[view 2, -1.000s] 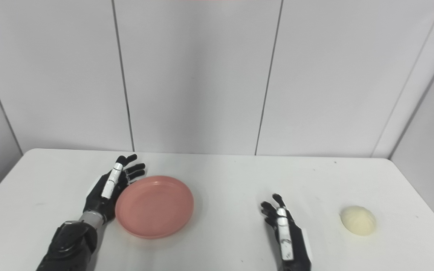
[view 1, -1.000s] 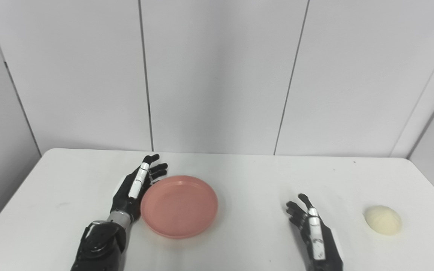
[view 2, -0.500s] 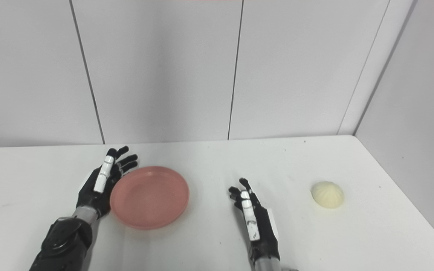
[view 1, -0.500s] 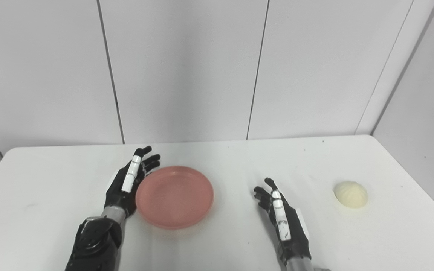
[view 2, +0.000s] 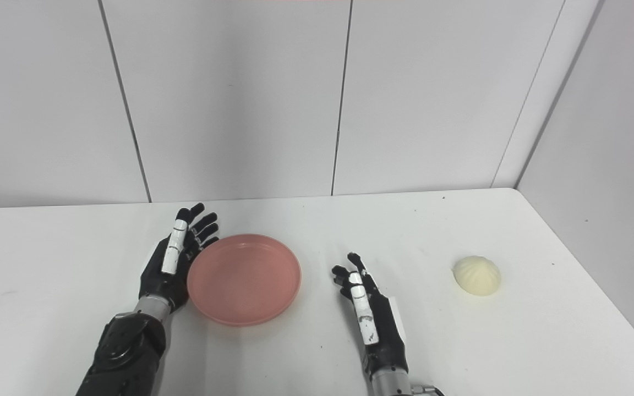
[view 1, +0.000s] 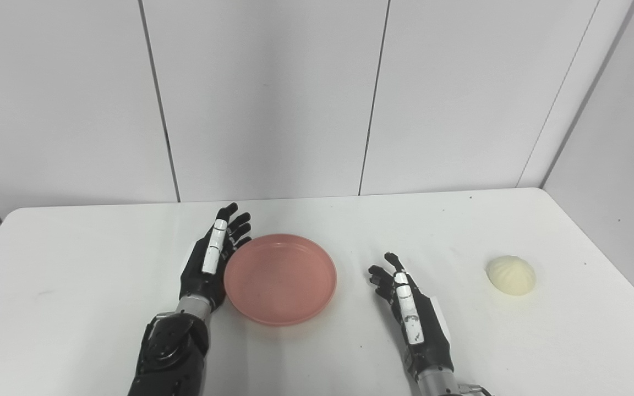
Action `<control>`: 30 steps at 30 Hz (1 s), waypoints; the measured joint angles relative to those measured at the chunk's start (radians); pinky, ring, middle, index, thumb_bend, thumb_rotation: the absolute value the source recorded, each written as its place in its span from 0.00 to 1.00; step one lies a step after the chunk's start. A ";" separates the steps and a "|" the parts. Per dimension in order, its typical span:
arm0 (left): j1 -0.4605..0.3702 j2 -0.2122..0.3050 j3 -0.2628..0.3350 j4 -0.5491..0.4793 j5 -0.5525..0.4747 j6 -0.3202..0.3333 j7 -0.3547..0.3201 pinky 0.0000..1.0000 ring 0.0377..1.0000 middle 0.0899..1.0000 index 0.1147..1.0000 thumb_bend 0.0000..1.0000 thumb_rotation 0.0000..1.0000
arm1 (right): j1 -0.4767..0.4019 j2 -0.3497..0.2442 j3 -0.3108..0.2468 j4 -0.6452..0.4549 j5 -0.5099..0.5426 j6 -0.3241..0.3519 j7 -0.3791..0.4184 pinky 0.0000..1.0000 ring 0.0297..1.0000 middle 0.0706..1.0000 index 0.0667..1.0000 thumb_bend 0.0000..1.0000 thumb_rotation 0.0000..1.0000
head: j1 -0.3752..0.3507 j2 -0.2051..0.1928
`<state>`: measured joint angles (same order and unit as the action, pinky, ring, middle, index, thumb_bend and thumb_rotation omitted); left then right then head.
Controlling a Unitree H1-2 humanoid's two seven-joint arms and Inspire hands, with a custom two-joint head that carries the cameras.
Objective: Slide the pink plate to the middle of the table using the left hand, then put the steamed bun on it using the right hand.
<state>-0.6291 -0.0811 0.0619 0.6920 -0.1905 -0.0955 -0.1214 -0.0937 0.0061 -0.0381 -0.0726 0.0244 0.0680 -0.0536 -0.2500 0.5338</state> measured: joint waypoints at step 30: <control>-0.051 0.011 -0.007 0.145 0.025 -0.119 -0.029 0.84 0.88 0.83 0.88 0.69 0.84 | -0.062 -0.130 -0.050 -0.121 -0.238 -0.133 -0.047 0.69 0.78 0.85 0.96 0.91 0.82 | -0.014 -0.052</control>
<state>-0.6805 -0.0702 0.0548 0.8374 -0.1657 -0.2144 -0.1503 -0.1559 -0.1239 -0.0884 -0.1932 -0.2140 -0.0651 -0.1008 -0.2638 0.4817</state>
